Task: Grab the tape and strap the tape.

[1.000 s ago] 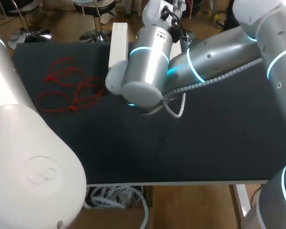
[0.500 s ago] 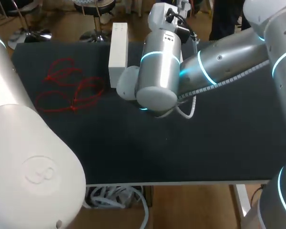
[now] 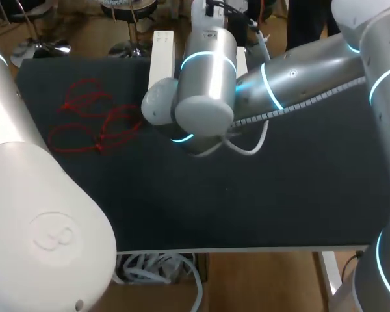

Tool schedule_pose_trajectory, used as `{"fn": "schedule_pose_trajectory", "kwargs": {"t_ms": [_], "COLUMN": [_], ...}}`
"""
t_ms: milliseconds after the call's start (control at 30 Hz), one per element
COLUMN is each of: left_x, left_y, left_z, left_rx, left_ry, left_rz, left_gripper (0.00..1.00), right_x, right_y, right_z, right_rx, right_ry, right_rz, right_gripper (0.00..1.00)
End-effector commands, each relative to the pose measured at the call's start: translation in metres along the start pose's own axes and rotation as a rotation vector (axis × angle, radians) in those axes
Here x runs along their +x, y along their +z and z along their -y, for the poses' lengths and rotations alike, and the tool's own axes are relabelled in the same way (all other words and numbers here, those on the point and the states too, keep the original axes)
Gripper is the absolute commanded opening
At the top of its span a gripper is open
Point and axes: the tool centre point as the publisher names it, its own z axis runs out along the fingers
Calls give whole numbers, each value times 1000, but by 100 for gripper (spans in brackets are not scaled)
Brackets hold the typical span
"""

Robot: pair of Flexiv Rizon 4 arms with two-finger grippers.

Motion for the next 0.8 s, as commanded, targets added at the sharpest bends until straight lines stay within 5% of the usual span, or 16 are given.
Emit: {"fn": "schedule_pose_trajectory", "kwargs": {"t_ms": [33,800], "left_x": [0,0], "left_y": [-1,-1], "left_z": [1,1], "left_rx": [-5,-5], "left_ry": [-1,-1], "left_rz": [-2,-2], "left_gripper": [0,0], "right_x": [-11,-2], "right_y": [-2,-7], "right_z": [15,0], "right_rx": [-96,-111], "right_ry": [-84,-142], "right_rz": [-128,-119], "right_gripper": [0,0]}}
